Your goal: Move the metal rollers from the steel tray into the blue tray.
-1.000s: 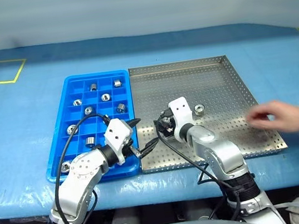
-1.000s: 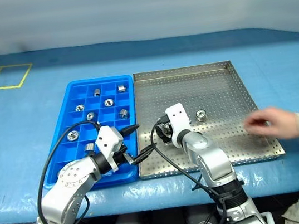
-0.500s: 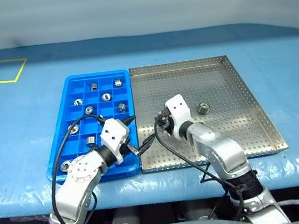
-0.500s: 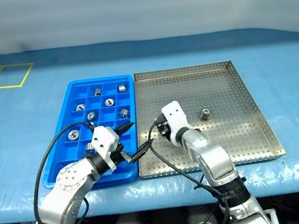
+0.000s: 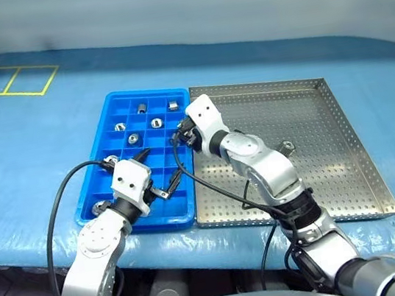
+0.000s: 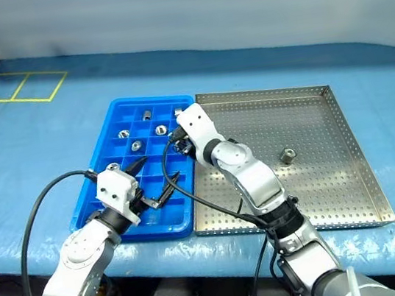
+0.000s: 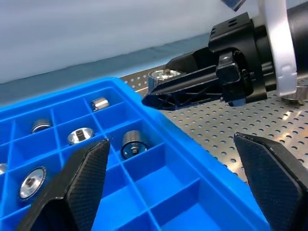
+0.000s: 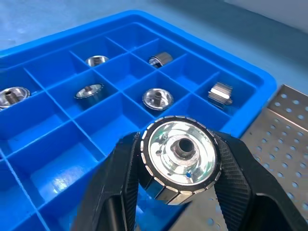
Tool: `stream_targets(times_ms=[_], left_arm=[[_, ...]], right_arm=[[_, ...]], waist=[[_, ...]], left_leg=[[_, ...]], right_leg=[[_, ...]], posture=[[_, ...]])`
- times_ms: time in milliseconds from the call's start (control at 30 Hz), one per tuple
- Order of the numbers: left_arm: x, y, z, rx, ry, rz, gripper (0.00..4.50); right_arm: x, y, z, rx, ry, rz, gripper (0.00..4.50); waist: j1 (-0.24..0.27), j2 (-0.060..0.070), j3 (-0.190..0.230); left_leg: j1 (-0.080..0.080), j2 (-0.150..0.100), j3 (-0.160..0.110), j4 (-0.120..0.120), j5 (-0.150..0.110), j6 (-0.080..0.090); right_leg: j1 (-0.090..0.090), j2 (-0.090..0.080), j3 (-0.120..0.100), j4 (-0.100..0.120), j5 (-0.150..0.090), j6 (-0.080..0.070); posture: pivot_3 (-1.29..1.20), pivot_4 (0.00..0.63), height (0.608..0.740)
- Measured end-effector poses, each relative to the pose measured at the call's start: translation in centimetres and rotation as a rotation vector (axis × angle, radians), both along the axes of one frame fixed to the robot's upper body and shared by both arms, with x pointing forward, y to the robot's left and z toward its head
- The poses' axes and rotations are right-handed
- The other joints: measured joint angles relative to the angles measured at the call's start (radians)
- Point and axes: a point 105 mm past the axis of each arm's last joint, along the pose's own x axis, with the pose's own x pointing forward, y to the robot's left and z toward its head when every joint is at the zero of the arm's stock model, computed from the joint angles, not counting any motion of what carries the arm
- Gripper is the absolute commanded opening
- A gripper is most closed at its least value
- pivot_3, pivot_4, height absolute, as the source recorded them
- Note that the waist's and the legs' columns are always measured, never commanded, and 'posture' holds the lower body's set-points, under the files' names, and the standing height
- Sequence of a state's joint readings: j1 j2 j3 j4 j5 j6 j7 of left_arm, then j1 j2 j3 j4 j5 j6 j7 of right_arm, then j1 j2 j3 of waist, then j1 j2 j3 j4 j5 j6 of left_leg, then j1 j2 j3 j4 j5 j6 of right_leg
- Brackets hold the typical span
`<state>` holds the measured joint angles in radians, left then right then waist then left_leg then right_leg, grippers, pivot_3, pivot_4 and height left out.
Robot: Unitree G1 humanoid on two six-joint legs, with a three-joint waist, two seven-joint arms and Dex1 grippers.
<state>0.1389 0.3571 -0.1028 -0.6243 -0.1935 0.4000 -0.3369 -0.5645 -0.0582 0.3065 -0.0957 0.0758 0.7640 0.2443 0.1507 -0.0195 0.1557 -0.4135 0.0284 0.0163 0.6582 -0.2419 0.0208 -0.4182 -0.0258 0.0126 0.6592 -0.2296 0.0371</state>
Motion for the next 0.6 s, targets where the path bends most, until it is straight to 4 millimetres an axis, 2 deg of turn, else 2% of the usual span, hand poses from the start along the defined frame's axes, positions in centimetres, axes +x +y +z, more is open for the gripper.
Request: stream_targets(times_ms=[133, 367, 600], left_arm=[[-0.6, 1.0, 0.0, 0.007, 0.003, 0.054, 4.5], [-0.7, 1.3, 0.0, 0.017, 0.001, 0.074, 4.5], [-0.7, 1.0, 0.2, 0.016, -0.003, 0.053, 4.5]], right_arm=[[0.0, 1.1, -0.6, 0.013, 0.02, 0.039, 1.81], [-0.4, 2.0, -1.4, 0.013, 0.045, 0.087, 1.81], [-1.0, 1.2, -3.5, 0.005, 0.104, 0.07, 1.81]], waist=[[0.04, 0.0, 0.0], [0.11, 0.001, 0.001], [0.169, 0.001, 0.001]], left_leg=[[0.0, 0.0, -0.001, 0.0, 0.0, 0.0], [-0.002, 0.0, 0.0, 0.0, 0.0, 0.0], [-0.008, -0.001, 0.004, 0.0, 0.0, -0.001]], right_leg=[[0.0, 0.0, -0.002, 0.0, -0.002, 0.001], [-0.002, 0.0, -0.002, 0.0, -0.003, 0.002], [-0.009, 0.001, -0.003, 0.0, -0.003, 0.002]], posture=[[0.53, 0.15, 0.74], [0.52, 0.15, 0.74], [0.49, 0.15, 0.74]])
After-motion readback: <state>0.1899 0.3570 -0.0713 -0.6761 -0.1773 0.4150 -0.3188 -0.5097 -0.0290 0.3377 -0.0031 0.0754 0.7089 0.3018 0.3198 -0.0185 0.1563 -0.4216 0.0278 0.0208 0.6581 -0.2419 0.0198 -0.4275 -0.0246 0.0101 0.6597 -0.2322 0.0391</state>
